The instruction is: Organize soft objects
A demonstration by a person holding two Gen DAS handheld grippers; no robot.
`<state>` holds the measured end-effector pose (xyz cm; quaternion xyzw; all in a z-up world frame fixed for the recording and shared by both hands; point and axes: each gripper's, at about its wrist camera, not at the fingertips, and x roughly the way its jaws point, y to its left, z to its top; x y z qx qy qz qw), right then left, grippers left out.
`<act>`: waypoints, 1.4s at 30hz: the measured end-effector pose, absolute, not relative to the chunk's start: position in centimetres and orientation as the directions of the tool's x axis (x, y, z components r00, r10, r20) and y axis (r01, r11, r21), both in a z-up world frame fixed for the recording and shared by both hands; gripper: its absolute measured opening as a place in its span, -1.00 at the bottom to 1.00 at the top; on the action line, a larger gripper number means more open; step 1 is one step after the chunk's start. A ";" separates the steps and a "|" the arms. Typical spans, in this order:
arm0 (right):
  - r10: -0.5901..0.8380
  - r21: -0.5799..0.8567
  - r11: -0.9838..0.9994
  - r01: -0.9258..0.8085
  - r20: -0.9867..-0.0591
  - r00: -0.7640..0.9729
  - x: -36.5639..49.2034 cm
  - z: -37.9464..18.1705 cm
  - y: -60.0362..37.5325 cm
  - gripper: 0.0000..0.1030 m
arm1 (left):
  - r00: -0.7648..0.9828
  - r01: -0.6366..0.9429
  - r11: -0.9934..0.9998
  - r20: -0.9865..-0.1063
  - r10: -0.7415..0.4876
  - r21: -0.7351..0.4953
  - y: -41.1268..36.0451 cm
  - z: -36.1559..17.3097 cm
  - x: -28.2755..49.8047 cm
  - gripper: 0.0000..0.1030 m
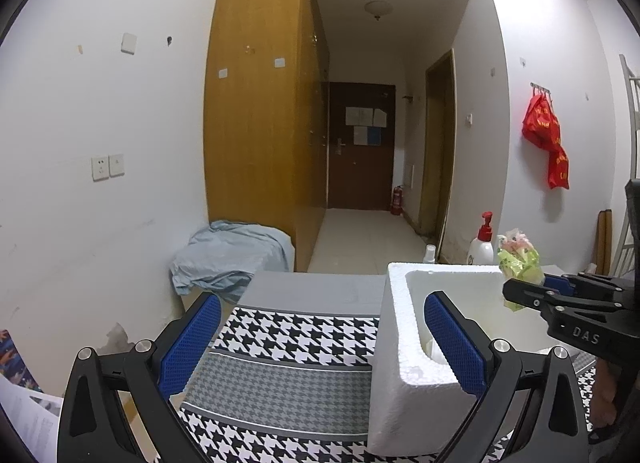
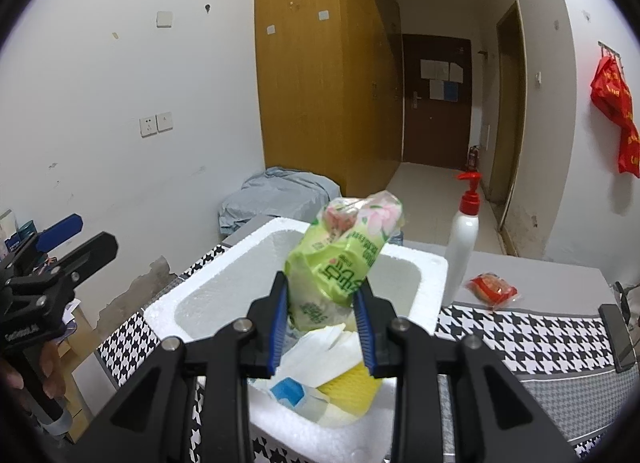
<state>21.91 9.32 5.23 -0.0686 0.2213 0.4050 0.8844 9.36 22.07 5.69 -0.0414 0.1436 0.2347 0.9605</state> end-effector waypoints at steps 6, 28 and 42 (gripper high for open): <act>0.684 0.053 0.659 -0.751 -0.459 0.568 22.0 5.0 9.9 -0.31 | 0.846 -0.464 0.886 -0.301 0.439 -0.013 22.1 5.5 9.3 0.98; 0.666 0.046 0.680 -0.731 -0.457 0.590 21.2 5.2 7.7 0.55 | 0.872 -0.413 0.910 -0.305 0.383 -0.037 20.2 5.4 9.2 0.98; 0.663 0.064 0.710 -0.702 -0.397 0.634 19.3 6.7 3.1 0.55 | 0.897 -0.359 0.932 -0.294 0.329 -0.053 16.8 6.3 8.7 0.98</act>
